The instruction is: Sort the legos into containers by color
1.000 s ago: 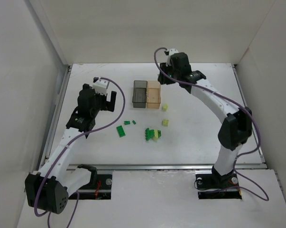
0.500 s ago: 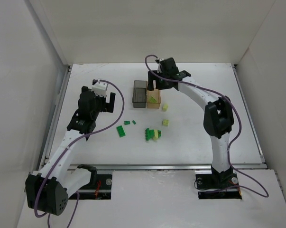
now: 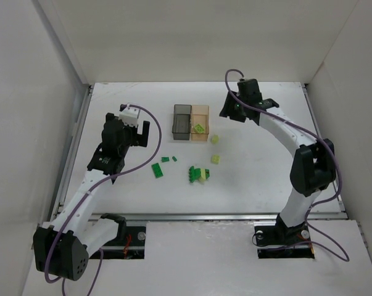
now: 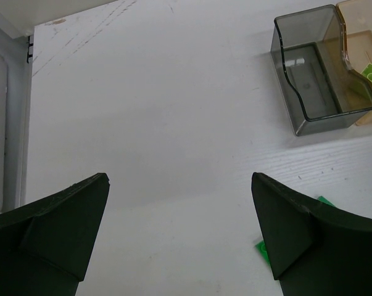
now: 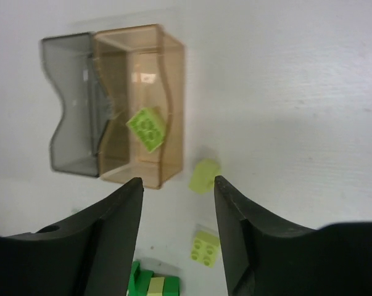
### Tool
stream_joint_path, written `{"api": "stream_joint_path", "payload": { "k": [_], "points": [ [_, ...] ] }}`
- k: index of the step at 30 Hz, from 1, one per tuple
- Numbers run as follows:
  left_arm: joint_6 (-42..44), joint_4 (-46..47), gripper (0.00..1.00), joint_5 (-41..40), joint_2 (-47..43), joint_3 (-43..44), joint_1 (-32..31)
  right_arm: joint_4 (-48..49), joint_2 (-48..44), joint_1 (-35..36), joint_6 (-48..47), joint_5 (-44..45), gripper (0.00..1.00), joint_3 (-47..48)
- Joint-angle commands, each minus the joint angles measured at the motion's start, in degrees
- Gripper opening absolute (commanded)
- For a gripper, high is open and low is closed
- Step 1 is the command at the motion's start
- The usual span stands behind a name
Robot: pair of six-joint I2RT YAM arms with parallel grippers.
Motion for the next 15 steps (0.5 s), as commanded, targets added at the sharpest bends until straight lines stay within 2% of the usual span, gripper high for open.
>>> {"api": "stream_joint_path", "payload": {
  "k": [1, 7, 15],
  "points": [
    [-1.3, 3.2, 1.0, -0.7, -1.2, -0.9, -0.2, 1.9, 0.7, -1.3, 7.9, 2.4, 0.57, -3.3],
    [-1.8, 3.7, 1.0, -0.1, -1.2, -0.9, -0.2, 0.7, 6.4, -0.1, 14.0, 3.5, 0.61, -4.1],
    [-1.8, 3.6, 1.0, -0.1, -2.2, -1.4, -0.2, 2.6, 9.0, 0.5, 14.5, 2.2, 0.59, -6.2]
  ]
}}
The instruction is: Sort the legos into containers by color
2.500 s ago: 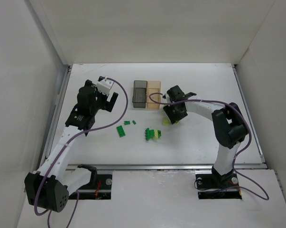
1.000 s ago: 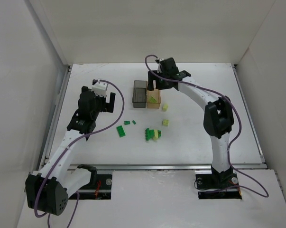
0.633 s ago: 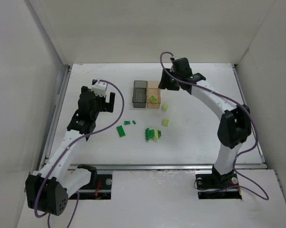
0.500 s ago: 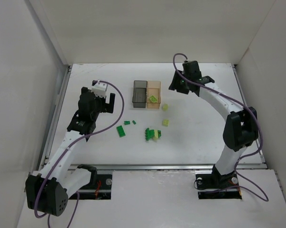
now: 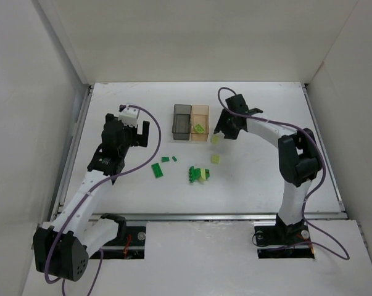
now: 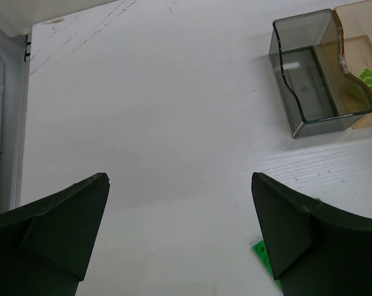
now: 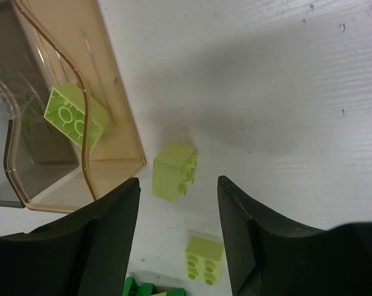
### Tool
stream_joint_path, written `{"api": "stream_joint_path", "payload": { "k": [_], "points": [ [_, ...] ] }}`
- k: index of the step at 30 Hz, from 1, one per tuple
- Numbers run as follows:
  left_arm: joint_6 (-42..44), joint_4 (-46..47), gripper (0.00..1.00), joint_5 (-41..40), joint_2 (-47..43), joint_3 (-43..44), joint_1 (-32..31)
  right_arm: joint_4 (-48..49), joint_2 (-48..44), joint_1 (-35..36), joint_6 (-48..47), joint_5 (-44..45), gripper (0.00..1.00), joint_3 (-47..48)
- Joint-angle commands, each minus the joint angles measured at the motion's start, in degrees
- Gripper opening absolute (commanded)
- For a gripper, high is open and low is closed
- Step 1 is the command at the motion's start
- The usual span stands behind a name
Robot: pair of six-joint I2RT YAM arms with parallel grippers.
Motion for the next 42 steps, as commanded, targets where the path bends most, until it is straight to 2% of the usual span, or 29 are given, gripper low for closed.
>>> {"api": "stream_joint_path", "payload": {
  "k": [1, 16, 18, 19, 21, 22, 24, 25, 28, 29, 30, 32, 34, 36, 39, 40, 42],
  "points": [
    [-1.4, 2.8, 1.0, -0.1, -2.0, -0.7, -0.2, 2.2, 1.5, 0.2, 1.7, -0.2, 0.58, 0.2],
    [-1.4, 3.3, 1.0, -0.6, -2.5, -1.9, -0.2, 2.0, 5.2, 2.6, 1.7, -1.3, 0.58, 2.1],
    [-1.4, 3.3, 1.0, -0.6, -2.5, -1.9, -0.2, 1.4, 5.7, 2.6, 1.7, 0.0, 0.52, 2.1],
    [-0.8, 3.3, 1.0, -1.1, -2.5, -1.9, -0.2, 0.8, 5.7, 2.6, 2.3, 0.5, 0.43, 2.1],
    [-0.8, 3.3, 1.0, -1.1, -2.5, -1.9, -0.2, 0.8, 4.7, 2.6, 2.9, 1.2, 0.31, 0.3],
    [-0.8, 3.3, 1.0, -1.1, -2.5, -1.9, -0.2, 0.8, 4.0, 2.6, 2.9, 1.8, 0.15, -0.2],
    [-0.8, 3.3, 1.0, -1.1, -3.1, -1.9, -0.2, 0.2, 1.4, 1.9, 4.4, 5.8, 0.01, -0.8],
    [-0.8, 3.3, 1.0, -1.1, -3.1, -1.9, -0.2, -0.9, -0.7, 1.3, 4.9, 7.7, 0.0, -1.5],
    [-0.8, 3.8, 1.0, -1.1, -3.1, -2.4, -0.2, 0.2, -4.7, 1.3, 3.2, 13.6, 0.0, -2.1],
    [-0.1, 3.8, 1.0, -1.1, -3.1, -3.2, -0.2, 2.0, -6.0, 2.3, 0.9, 13.6, 0.0, -2.1],
    [-0.1, 4.4, 1.0, -0.4, -3.1, -4.0, -0.2, 5.5, -7.5, 3.3, -5.7, 14.1, 0.0, -1.4],
    [0.5, 5.0, 1.0, 0.1, -3.1, -4.7, -0.2, 5.5, -7.0, 7.6, -11.7, 19.5, 0.0, 4.2],
    [0.0, 5.0, 1.0, 0.1, -3.1, -4.7, -0.2, 1.0, -3.8, 9.4, -15.3, 23.4, 0.0, 8.6],
    [-0.6, 5.0, 1.0, 0.6, -3.1, -4.7, -0.2, 1.0, -2.3, 9.4, -17.0, 20.0, 0.0, 10.9],
    [-0.6, 5.0, 1.0, 0.6, -3.1, -4.7, -0.2, 7.0, -2.8, 9.4, -21.1, 10.6, 0.01, 9.5],
    [-0.1, 5.0, 1.0, 0.6, -3.1, -5.2, -0.2, 7.9, -2.8, 9.4, -21.1, 9.5, 0.1, 9.5],
    [0.0, 5.0, 1.0, 0.0, -3.1, -5.2, -0.2, 6.7, -0.9, 9.4, -21.1, 9.5, 0.2, 12.0]
  ]
}}
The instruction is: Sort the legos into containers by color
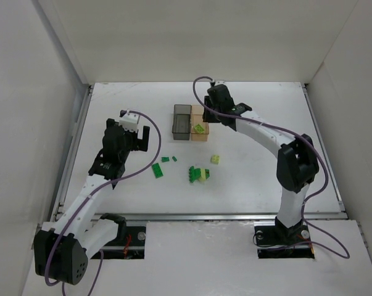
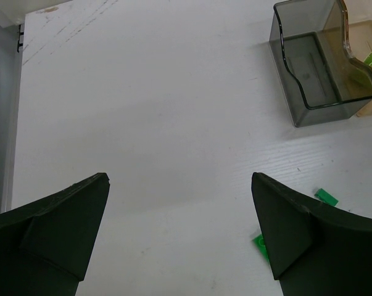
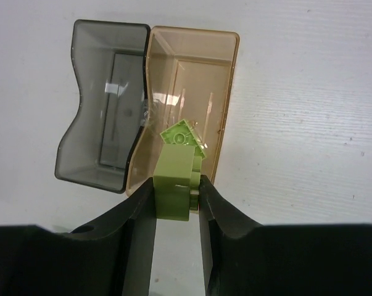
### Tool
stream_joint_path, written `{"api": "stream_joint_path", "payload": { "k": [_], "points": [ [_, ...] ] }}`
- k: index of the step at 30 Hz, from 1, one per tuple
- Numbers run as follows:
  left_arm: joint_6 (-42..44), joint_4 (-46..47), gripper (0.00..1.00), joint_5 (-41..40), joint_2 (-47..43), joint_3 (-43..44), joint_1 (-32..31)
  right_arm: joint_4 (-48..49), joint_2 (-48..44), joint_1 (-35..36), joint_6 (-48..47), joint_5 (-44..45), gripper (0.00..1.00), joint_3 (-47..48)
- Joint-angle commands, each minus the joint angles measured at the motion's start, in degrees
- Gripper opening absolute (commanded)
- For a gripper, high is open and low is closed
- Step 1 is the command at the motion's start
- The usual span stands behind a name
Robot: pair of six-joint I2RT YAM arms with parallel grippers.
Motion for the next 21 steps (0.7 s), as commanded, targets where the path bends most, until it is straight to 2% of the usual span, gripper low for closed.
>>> {"api": "stream_joint_path", "payload": {
  "k": [1, 4, 5, 7, 9, 11, 14, 17, 18, 21],
  "points": [
    [0.0, 2.7, 1.0, -0.1, -1.1, -0.6, -0.2, 0.7, 2.9, -0.9, -3.7, -2.7, 0.34, 4.3],
    [0.6, 3.2, 1.0, -0.1, -1.1, -1.1, -0.2, -3.3, 6.4, -0.9, -8.0, -9.3, 0.62, 9.3],
    [0.6, 3.2, 1.0, -0.1, -1.1, -1.1, -0.2, -5.9, 7.1, -0.9, -10.0, -10.6, 0.76, 10.4],
    [0.6, 3.2, 1.0, -0.1, -1.1, -1.1, -0.2, -6.9, 7.1, -0.9, -11.1, -11.6, 0.84, 11.2],
    [0.6, 3.2, 1.0, -0.1, -1.1, -1.1, -0.2, -6.9, 3.0, -0.9, -12.3, -12.1, 0.91, 9.5],
    [0.6, 3.2, 1.0, -0.1, -1.1, -1.1, -0.2, -6.9, -0.4, -0.9, -12.3, -12.1, 0.93, 7.6],
    [0.6, 3.2, 1.0, -0.1, -1.7, -1.1, -0.2, -12.6, -6.2, -0.9, -9.3, -8.6, 0.93, 5.2],
    [0.6, 3.2, 1.0, -0.1, -2.3, -1.6, -0.2, -15.6, -10.5, -0.3, -3.7, -7.1, 0.88, -3.9],
    [0.6, 3.2, 1.0, -0.1, -2.3, -1.6, -0.2, -15.1, -11.3, -0.3, -2.5, -7.7, 0.88, -10.1],
    [0.6, 3.2, 1.0, -0.1, -2.3, -2.2, -0.2, -11.7, -11.9, 1.6, 1.2, -8.7, 0.85, -17.7]
  ]
}}
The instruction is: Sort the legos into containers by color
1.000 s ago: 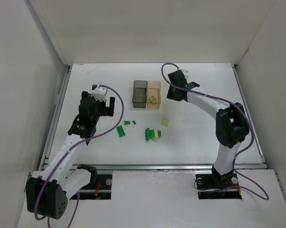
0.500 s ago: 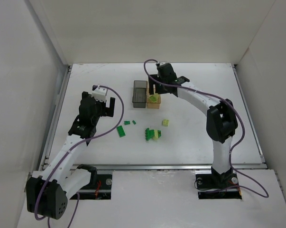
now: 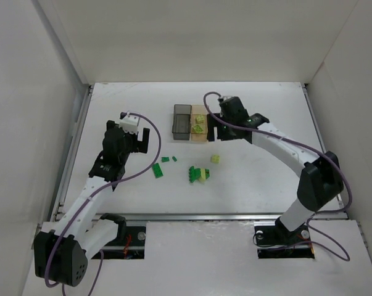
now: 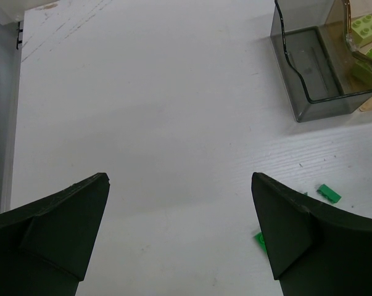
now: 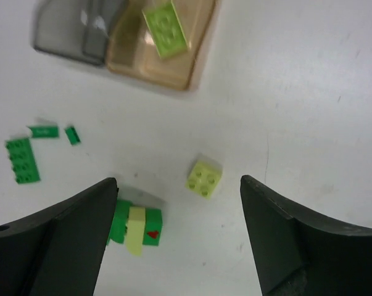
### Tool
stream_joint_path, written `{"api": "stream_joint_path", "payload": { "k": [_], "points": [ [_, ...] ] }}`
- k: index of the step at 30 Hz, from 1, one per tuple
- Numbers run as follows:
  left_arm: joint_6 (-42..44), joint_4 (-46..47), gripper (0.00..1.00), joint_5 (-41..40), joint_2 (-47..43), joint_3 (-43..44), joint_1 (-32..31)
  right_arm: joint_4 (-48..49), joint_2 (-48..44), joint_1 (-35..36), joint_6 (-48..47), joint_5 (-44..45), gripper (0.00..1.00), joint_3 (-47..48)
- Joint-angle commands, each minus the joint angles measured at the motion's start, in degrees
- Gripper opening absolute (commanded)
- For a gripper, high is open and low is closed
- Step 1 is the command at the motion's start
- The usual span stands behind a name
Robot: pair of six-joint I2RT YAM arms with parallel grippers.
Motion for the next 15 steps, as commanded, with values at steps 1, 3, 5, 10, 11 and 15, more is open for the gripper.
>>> {"api": "stream_joint_path", "payload": {
  "k": [1, 3, 5, 10, 11, 15],
  "points": [
    [0.8, 2.6, 1.0, 0.0, -1.4, -0.7, -0.2, -0.1, 3.6, 2.6, 5.6, -0.5, 0.84, -7.6],
    [1.5, 2.6, 1.0, 0.5, -1.4, -1.2, -0.2, 2.0, 4.9, 2.6, 7.2, -0.5, 0.81, -8.1],
    [2.7, 2.0, 1.0, 1.1, -1.4, -1.2, -0.2, 2.6, 6.8, 2.6, 7.8, 0.8, 0.74, -8.7],
    [9.6, -3.1, 0.98, 4.1, -1.4, -1.2, -1.3, 5.7, 7.4, 2.6, 7.1, 1.9, 0.71, -10.1],
    [9.6, -3.1, 0.98, 4.1, -1.4, -2.0, -1.3, 5.7, 8.2, 2.6, 6.6, 1.2, 0.71, -10.1],
    [11.4, -3.1, 0.98, 3.4, -1.9, -3.5, -1.3, 6.3, 12.3, 2.6, 5.9, 1.2, 0.68, -8.0]
  ]
}}
